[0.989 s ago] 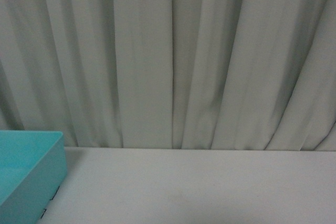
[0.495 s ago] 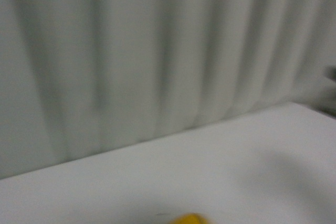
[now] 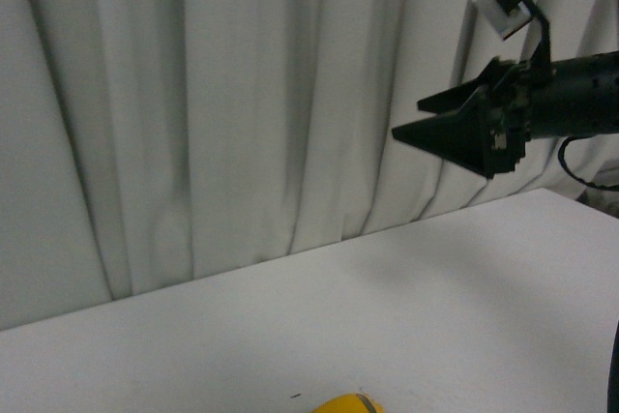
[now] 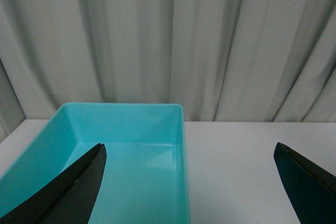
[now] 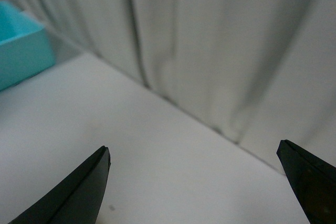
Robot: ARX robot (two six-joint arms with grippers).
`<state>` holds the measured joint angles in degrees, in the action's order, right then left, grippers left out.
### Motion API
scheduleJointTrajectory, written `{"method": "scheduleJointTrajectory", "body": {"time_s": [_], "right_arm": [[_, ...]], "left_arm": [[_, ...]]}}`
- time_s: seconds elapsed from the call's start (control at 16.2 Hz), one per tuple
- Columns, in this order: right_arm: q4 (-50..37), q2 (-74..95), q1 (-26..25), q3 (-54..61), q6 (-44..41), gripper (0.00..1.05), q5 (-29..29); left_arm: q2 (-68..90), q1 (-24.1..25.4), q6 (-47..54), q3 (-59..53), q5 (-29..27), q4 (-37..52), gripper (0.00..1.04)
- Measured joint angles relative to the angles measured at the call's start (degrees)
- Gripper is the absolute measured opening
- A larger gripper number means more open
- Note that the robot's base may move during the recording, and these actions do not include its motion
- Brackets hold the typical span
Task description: Wind up and store yellow beetle toy
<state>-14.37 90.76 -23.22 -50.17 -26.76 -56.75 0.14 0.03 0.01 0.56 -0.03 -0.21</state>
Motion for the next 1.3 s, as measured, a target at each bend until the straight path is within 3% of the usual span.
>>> {"method": "scheduleJointTrajectory", "body": {"time_s": [0.12,0.25,0.43,0.49,0.74,1.3], "right_arm": [[23.4,5.9,7.0,-8.9,-18.0,0.98,-1.6],[43.7,10.7,11.0,-15.5,-37.7,0.98,0.9],[62.3,17.4,13.6,-16.3,-62.5,0.98,8.6],[64.5,18.5,14.0,-16.3,-65.9,0.98,10.1],[58.5,21.0,15.8,-15.1,-71.6,0.98,14.1],[48.3,27.6,18.8,-13.7,-67.6,0.98,15.9]], "left_arm": [[0.0,0.0,0.0,0.0,0.0,0.0,0.98],[0.0,0.0,0.0,0.0,0.0,0.0,0.98],[0.0,0.0,0.0,0.0,0.0,0.0,0.98],[0.0,0.0,0.0,0.0,0.0,0.0,0.98],[0.0,0.0,0.0,0.0,0.0,0.0,0.98],[0.0,0.0,0.0,0.0,0.0,0.0,0.98]]}}
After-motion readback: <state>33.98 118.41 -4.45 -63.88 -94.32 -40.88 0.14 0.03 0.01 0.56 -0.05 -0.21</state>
